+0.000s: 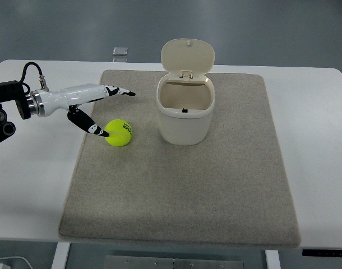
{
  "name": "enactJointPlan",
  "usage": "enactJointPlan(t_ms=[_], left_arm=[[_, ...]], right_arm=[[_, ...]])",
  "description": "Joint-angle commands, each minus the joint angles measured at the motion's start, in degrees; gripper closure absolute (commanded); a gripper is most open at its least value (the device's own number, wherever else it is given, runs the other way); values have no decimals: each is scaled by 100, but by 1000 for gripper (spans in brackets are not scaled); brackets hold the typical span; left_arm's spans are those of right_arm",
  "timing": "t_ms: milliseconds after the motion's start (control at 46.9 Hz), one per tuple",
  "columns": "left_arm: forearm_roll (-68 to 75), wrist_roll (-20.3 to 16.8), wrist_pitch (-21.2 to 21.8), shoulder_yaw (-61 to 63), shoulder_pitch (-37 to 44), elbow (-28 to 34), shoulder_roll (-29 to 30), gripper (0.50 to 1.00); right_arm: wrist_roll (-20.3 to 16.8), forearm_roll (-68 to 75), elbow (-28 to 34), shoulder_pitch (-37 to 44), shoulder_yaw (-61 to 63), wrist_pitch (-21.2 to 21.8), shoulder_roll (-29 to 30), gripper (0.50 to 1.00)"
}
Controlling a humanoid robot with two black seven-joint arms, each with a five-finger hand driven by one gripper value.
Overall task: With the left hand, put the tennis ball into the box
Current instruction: 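Lower the left hand onto the tennis ball and curl fingers around it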
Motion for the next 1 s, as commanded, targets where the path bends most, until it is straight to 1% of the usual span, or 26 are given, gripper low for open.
enactJointPlan(t_ms=[0,171,256,512,533,576,640,682,746,789,853,896,981], left_arm=[[8,0,10,49,1,-22,7,542],[324,-9,19,111,71,-75,16,553],[597,-9,133,119,124,-75,16,553],[940,-9,783,233,300,-84,-45,561],[940,-9,818,277,300,-84,-45,570],[949,-9,880,330,300,-75,-45,602],[958,-9,941,366,300,-84,-45,606],[966,-9,950,366,300,-84,-45,636],[967,-9,950,366,300,-84,-54,654],[967,-9,950,366,300,-84,-54,698],[967,-18,950,366,300,-84,-54,731],[967,-18,950,366,300,-75,-63,763],[967,-18,950,366,300,-84,-63,767]], right_arm=[[0,0,0,7,0,0,0,560],[0,0,0,7,0,0,0,562],[0,0,0,-1,0,0,0,560],[0,0,0,-1,0,0,0,562],[0,0,0,7,0,0,0,562],[0,0,0,-1,0,0,0,562],[0,0,0,7,0,0,0,562],[0,0,0,-1,9,0,0,560],[0,0,0,-1,0,0,0,562],[0,0,0,-1,0,0,0,560],[0,0,0,7,0,0,0,560],[0,0,0,-1,0,0,0,562],[0,0,0,7,0,0,0,562]])
